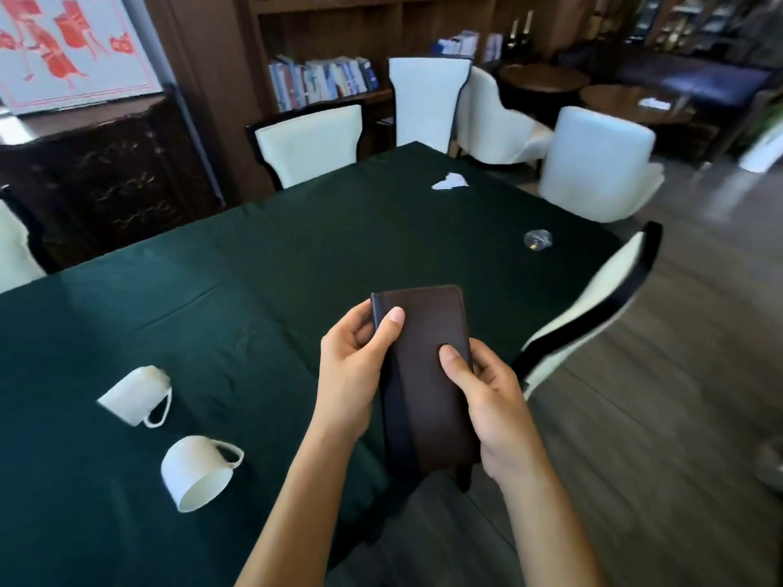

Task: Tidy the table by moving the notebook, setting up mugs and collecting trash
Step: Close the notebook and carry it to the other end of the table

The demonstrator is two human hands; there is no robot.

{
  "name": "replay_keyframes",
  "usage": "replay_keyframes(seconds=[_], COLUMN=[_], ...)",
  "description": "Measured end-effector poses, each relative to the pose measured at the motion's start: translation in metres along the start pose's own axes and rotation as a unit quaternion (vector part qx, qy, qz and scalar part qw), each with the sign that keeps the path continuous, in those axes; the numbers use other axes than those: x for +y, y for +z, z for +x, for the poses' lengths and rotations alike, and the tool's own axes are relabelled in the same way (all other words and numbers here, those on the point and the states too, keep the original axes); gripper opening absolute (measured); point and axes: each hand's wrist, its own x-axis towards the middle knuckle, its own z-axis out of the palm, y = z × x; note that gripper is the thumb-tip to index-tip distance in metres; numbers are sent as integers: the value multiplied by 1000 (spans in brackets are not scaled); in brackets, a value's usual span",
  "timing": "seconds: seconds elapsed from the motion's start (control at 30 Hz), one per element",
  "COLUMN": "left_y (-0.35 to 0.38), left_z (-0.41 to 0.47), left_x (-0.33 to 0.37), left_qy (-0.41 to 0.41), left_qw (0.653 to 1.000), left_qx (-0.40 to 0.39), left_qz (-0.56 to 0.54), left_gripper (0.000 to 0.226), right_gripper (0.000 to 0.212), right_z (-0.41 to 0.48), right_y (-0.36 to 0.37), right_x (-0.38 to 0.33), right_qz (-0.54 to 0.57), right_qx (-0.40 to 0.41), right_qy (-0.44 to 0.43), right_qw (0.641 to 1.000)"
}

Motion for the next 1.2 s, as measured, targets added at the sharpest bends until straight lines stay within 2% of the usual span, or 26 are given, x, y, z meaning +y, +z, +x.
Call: replay_keyframes(seconds=[0.23,0.4,0.6,0.77,0.87,1.2], left_y=[103,184,267,323,348,409], left_z=[-30,-60,-95,-119,-132,-125], left_x=[-39,-66,-92,-112,-125,-150], left_qy=[-76,-128,-185,-195,-200,-209], left_qw=[991,977,960,950,943,908], left_qx=[-105,-168,-210,-244,-256,-356], left_qz=[-20,-31,0,23,64,74], left_gripper=[31,33,39,39,42,33], right_gripper=[10,11,13,14,14,14], right_z=[-29,-48,-78,-100,-111,-115], right_y=[-95,-174,-264,-328,-360,-430], right_x=[-31,-51,-73,-84,-92,-97], right_qz=[13,38,58,76,90,110], right_qx=[132,213,253,272,290,337], right_qy=[-56,-65,-74,-72,-73,-80], right_qw=[990,974,963,957,950,932])
